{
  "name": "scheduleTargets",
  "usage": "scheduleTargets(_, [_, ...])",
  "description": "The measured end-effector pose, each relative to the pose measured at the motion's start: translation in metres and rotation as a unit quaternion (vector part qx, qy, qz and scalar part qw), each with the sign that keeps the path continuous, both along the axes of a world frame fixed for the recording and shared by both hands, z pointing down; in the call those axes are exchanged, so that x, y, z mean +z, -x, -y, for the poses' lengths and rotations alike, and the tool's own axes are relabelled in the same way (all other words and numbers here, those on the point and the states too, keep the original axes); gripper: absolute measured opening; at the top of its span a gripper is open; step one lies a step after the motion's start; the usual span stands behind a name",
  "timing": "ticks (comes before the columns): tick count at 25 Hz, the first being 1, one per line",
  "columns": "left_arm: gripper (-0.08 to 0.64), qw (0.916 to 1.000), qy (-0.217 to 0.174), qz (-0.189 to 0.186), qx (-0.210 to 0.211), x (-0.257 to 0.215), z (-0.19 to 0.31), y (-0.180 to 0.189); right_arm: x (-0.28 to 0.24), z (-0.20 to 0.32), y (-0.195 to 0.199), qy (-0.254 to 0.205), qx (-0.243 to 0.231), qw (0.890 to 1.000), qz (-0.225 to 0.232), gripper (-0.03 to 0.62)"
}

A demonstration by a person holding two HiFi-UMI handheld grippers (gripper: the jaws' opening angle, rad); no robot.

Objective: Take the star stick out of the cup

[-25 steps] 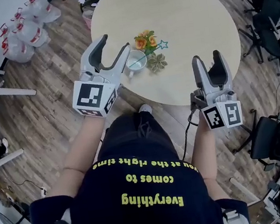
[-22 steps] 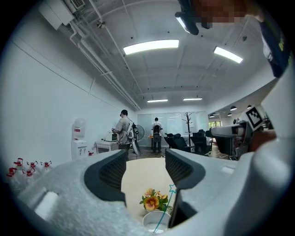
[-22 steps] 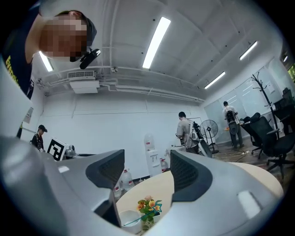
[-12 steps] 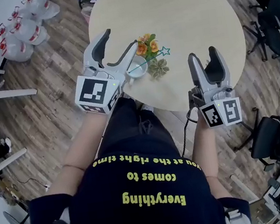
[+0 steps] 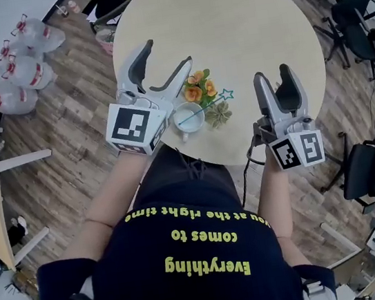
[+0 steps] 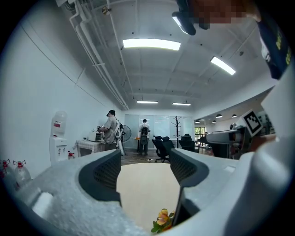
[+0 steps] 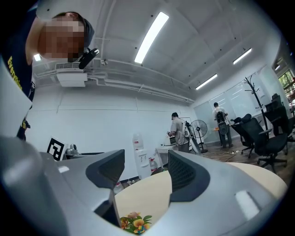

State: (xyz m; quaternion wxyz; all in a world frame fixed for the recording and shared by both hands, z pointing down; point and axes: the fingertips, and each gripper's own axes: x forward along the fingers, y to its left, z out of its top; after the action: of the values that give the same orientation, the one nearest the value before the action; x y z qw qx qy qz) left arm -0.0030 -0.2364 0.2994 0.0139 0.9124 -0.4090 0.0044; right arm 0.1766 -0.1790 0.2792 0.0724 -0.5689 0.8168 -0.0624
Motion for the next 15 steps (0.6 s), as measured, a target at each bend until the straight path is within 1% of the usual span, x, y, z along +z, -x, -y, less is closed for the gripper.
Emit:
scheduleTargets(3, [0.334, 0.9999, 0.012, 0.002, 0.009, 0.01, 0.01, 0.001, 0.014, 0.006, 0.004, 0.019, 0.004, 1.0, 0.003, 0.308])
scheduleTargets(6, [0.336, 0.9997, 0.025, 0.002, 0.008, 0.023, 0.017, 0.0, 0.033, 0.013, 0.006, 0.043, -0.002, 0.999, 0.011, 0.313])
scheduleTargets(10, [0.336, 0.9992, 0.04, 0.003, 0.0, 0.038, 0.019, -0.003, 0.058, 0.018, 0.007, 0.078, -0.019, 0.996, 0.033, 0.316])
scheduleTargets(15, [0.336, 0.9985, 0.055, 0.003, -0.002, 0.051, 0.016, -0.011, 0.078, 0.021, 0.011, 0.102, -0.042, 0.993, 0.029, 0.314])
